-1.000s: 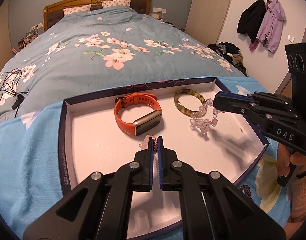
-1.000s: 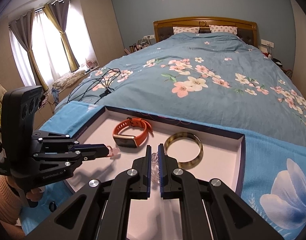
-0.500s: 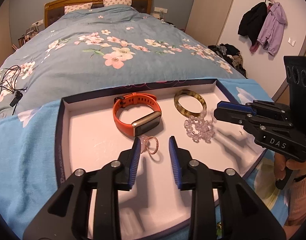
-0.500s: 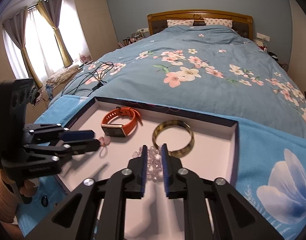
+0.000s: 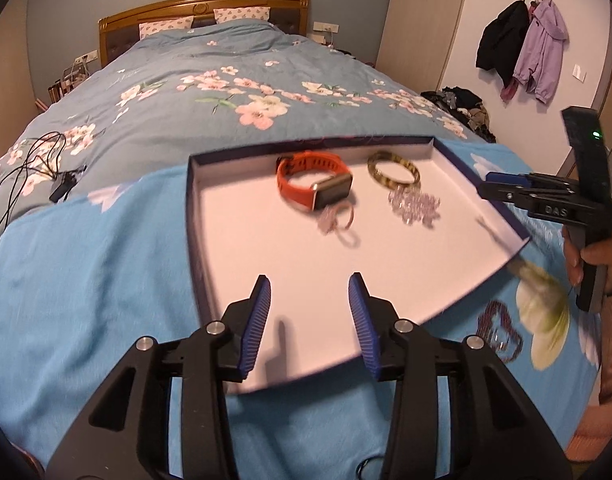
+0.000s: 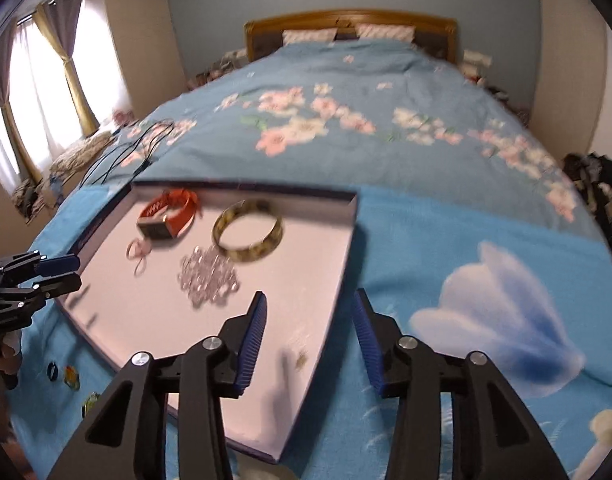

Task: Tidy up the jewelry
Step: 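Withdraw both open tools from the box toward the remaining jewelry, then grasp the dark beaded bracelet with the right tool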

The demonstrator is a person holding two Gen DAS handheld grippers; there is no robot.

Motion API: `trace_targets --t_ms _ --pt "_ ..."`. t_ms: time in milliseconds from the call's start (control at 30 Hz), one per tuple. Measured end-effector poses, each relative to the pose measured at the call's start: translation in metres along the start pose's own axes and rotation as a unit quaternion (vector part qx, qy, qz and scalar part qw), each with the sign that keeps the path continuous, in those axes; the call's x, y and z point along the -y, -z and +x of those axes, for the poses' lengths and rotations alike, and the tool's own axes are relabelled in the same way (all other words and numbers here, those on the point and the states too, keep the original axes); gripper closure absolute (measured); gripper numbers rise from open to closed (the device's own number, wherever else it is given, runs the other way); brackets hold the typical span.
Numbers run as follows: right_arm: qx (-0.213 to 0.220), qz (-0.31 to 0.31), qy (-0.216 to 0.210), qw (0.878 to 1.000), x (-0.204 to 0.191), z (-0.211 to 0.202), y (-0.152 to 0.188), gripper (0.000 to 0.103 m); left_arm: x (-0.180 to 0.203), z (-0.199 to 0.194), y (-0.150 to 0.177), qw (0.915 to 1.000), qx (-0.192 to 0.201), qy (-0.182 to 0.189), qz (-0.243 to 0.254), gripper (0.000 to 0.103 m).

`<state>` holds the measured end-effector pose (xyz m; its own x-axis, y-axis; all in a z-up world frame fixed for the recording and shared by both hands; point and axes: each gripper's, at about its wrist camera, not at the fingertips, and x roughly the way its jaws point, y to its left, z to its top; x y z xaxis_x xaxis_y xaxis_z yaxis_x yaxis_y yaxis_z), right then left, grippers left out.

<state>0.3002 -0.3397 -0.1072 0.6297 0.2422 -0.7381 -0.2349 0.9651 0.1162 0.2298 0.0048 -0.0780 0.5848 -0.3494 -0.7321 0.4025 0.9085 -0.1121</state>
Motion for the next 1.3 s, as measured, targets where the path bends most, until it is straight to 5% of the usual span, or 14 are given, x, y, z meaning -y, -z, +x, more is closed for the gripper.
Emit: trace_targets --t_ms 333,467,600,800,1067,1300 --pt "-0.004 -0.012 0.017 1.0 -0.006 0.012 -0.006 0.074 -0.006 -0.016 0.021 0.9999 0.0 -0.004 -0.017 0.061" --pt "0.035 -0.034 0.023 0.999 -0.018 -0.013 0.002 0.074 0.003 -0.031 0.023 0.9997 0.023 -0.008 -0.007 0.059" --pt "0.069 -0.073 -0.035 0.994 -0.039 -0.055 0.022 0.074 0.022 -0.049 0.027 0.9985 0.047 -0.009 0.027 0.056" --pt "0.021 -0.119 -0.09 0.989 -0.071 -0.058 0.053 0.074 0.048 -0.062 0.04 0.9962 0.055 -0.004 0.067 0.054" --pt "-0.026 -0.115 -0.086 0.989 -0.084 -0.027 0.066 0.074 0.058 -0.073 0.064 0.9957 0.051 0.002 0.077 0.051" --pt "-0.036 -0.098 -0.083 0.991 -0.08 -0.024 0.072 0.094 0.051 -0.076 0.077 0.9971 0.043 0.004 0.063 0.05"
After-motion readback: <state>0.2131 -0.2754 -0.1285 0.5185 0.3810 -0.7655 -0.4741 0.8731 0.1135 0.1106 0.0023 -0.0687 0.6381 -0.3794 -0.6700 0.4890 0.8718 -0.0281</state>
